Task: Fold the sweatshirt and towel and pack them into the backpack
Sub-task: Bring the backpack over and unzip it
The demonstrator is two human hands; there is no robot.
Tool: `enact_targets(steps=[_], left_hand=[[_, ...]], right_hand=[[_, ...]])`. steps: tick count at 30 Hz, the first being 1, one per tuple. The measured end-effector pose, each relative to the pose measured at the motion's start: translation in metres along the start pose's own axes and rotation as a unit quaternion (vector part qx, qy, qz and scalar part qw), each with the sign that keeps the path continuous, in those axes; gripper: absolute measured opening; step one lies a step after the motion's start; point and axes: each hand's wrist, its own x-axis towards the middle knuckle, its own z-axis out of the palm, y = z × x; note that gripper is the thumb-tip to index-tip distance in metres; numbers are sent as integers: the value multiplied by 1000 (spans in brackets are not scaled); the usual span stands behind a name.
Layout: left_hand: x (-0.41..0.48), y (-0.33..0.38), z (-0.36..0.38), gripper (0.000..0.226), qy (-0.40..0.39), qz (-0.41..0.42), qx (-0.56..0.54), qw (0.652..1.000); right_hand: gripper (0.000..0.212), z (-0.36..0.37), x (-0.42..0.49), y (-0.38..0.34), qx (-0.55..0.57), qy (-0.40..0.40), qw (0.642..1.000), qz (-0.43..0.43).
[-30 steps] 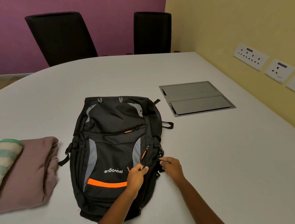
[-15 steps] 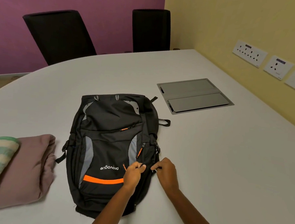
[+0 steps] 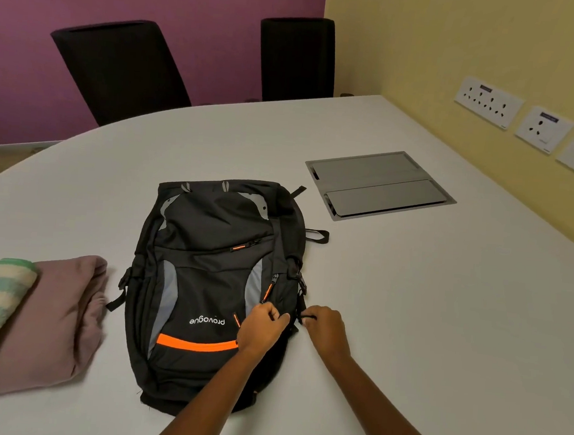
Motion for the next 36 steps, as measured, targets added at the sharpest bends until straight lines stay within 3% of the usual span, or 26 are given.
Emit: enact_targets(steps=[5,11,17,23,25,27,29,30,32,36], left_hand=[[17,30,2,48,-8,-3,158,987],[24,53,6,21,-9,19,275,961],[31,79,-4,14,38,21,166,985],[45,99,-15,21,83,-1,37,996],[44,96,-12,35,53,0,35,998],[31,91,-8,33,-19,-1,39,999],[13,82,-3,14,-85,12,122,989],[5,76,1,19,-98,20,183,978],[-11,61,10,37,-89,42,292,951],[-25,48,12,26,-47,86,322,942]], right_hand=[[25,3,-13,-5,-15,-1,999,-28],[24,-13,-22,-10,-54,-34,996,-58],[28,-24,-39,-12,-21,-42,996,-72],[31,-28,-60,-10,1,-51,996,-66],[30,-30,-61,-4,-11,-44,997,-63],[29,-29,-61,4,-24,-39,998,-53],[27,-27,-62,10,-33,-31,998,-49],[26,-26,-63,12,-36,-28,998,-50],[24,-24,-65,14,-41,-26,998,-50],[23,-17,-70,9,-25,-31,998,-58]])
